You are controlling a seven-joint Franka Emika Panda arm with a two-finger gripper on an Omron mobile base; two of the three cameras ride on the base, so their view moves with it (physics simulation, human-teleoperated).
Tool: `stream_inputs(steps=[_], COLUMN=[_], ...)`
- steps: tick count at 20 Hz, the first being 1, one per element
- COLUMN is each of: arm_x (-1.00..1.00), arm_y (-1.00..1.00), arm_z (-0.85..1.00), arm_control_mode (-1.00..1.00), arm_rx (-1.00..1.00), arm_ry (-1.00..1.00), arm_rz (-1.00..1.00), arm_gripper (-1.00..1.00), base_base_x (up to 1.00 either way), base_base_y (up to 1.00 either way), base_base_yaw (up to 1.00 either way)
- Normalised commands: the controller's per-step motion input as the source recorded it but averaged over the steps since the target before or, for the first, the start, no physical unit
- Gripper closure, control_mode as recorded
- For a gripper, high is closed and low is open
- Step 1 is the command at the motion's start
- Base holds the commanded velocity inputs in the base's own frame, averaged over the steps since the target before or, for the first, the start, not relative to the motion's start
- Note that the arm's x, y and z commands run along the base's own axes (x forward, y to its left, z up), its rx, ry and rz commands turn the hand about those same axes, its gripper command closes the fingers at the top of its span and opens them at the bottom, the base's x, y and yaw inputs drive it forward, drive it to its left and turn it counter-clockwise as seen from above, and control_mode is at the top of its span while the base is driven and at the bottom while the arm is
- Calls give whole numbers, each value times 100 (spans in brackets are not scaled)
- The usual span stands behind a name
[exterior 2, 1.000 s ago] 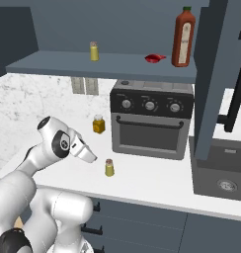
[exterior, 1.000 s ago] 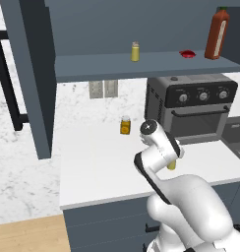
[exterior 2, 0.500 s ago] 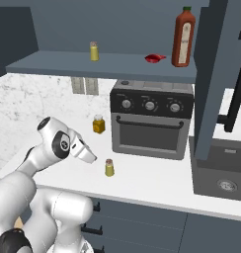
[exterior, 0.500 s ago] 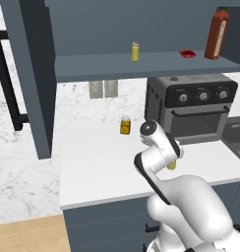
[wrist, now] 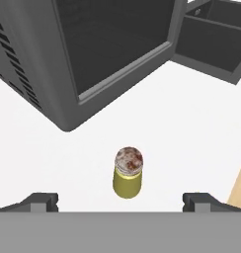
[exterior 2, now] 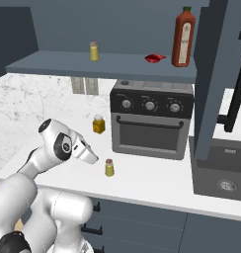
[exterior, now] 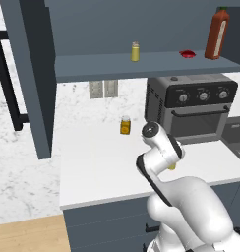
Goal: Put the shaker and condiment bottle from the counter next to their counterparts in the cabinet.
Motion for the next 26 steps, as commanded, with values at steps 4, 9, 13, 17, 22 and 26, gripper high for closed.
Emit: stream_inputs(steps=[4,9,13,17,22,26], arm_x=[1,0,0,7,5,1], arm_y=[-8,-4,-1,-3,-10,-12], arm_z=[-6,-7,-10,-9,-11,-11], arm_control_mode=[-100,-100,-100,-100,-100,-100], arm_rx=[0,0,0,0,0,0], arm_ry=[-1,-1,-2,-2,-2,-2], arm_rz=[-1,0,-1,-2,-1,-1], arm_gripper=[-100,-100,-100,-100,-100,-100], base_base_x=[0,0,0,0,0,0], base_base_y=[0,0,0,0,0,0], base_base_yaw=[0,0,0,0,0,0])
